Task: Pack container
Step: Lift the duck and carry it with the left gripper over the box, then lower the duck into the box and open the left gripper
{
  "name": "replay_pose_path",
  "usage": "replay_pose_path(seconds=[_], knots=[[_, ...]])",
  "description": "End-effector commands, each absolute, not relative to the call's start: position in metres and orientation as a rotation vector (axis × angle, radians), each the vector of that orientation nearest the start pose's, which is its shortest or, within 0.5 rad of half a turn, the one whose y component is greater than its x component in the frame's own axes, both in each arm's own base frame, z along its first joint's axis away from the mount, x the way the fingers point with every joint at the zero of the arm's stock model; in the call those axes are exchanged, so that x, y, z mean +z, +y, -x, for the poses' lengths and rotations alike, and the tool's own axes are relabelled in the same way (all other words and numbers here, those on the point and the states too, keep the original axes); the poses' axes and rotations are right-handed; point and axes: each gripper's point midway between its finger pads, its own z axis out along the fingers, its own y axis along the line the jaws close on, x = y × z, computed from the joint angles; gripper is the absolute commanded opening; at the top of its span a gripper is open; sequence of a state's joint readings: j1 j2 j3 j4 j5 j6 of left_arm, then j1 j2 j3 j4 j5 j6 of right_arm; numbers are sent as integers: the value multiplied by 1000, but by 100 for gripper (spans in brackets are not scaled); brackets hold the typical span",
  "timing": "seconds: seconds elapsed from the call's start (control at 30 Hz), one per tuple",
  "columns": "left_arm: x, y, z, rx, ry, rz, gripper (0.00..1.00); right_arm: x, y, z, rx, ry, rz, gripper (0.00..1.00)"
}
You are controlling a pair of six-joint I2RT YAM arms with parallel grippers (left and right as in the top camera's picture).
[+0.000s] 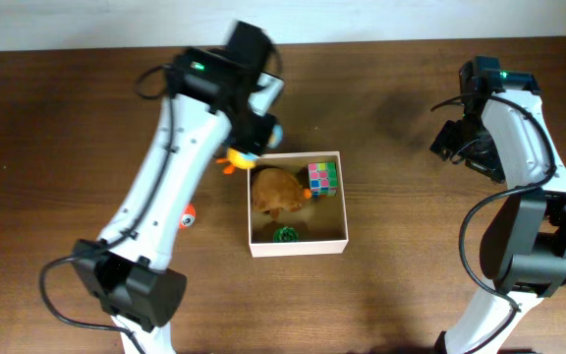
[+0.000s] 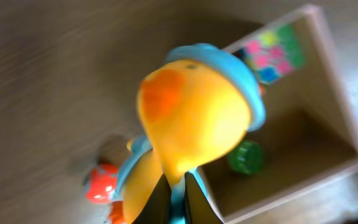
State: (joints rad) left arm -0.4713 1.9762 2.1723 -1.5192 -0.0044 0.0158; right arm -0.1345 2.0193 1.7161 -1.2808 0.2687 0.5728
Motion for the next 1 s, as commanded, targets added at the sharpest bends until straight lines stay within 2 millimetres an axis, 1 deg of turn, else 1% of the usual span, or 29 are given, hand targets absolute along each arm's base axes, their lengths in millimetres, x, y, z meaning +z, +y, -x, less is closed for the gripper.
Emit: replay_pose_path(seconds=[0.0, 0.07, 0.2, 0.27, 0.3, 0.4, 0.5, 0.63, 0.7, 0.8, 0.97], knots=[[226, -217, -350, -115, 2795, -813, 2, 98, -99, -373, -414, 2865, -1081, 99], [224, -227, -337, -105, 2797, -895, 2, 98, -99, -373, -414, 2865, -1081, 99], [218, -241, -312, -85, 2756, -1162, 2, 98, -99, -373, -414, 2865, -1081, 99], [213, -253, -300, -125, 2728, -1278, 2, 98, -99, -373, -414, 2865, -1081, 99], [209, -262, -290, -178, 2708, -1364, 2, 98, -99, -373, -414, 2865, -1081, 99], [197, -273, -277, -241, 2684, -1482, 2, 98, -99, -373, -414, 2865, -1081, 99], [179, -276, -272, -240, 2683, -1536, 2, 98, -99, -373, -414, 2865, -1081, 99], [156, -278, -273, -238, 2691, -1548, 2, 98, -99, -373, -414, 2865, -1081, 99], [151, -282, -272, -271, 2685, -1561, 2, 98, -99, -373, -414, 2865, -1081, 99], [146, -291, -266, -366, 2646, -1615, 2, 98, -99, -373, -414, 2865, -1081, 99], [135, -298, -273, -382, 2612, -1602, 2, 98, -99, -373, -414, 2865, -1081, 99]])
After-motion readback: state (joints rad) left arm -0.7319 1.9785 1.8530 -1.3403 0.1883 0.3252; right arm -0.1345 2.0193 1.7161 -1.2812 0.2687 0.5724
